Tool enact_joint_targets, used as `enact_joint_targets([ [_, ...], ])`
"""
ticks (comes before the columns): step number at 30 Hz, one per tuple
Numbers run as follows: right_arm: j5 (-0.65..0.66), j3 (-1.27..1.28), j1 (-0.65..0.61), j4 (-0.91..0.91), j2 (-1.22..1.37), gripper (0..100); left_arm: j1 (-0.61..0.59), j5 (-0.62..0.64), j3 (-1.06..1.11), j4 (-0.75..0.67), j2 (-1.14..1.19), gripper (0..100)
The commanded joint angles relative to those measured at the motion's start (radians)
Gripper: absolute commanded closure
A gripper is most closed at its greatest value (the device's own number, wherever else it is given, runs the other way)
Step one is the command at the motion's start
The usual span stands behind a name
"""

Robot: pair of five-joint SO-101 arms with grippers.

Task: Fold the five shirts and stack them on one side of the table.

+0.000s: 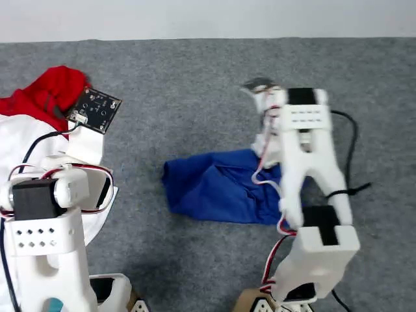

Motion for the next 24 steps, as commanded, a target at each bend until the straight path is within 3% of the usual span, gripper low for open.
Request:
enact_joint_targets([
  [1, -0.052, -0.044, -0.119, 0.001, -0.064, 99.0, 0.003, 0.002, -0.002, 0.021, -0.020, 100],
  [9, -0.141, -0.044, -0.300, -0.044, -0.058, 99.0, 0.003, 0.002, -0.002, 0.021, -0.020, 100],
  [24, -0.157, -0.049, -0.423, -0.110, 0.047, 98.9, 0.002, 0.002, -0.002, 0.021, -0.021, 100],
])
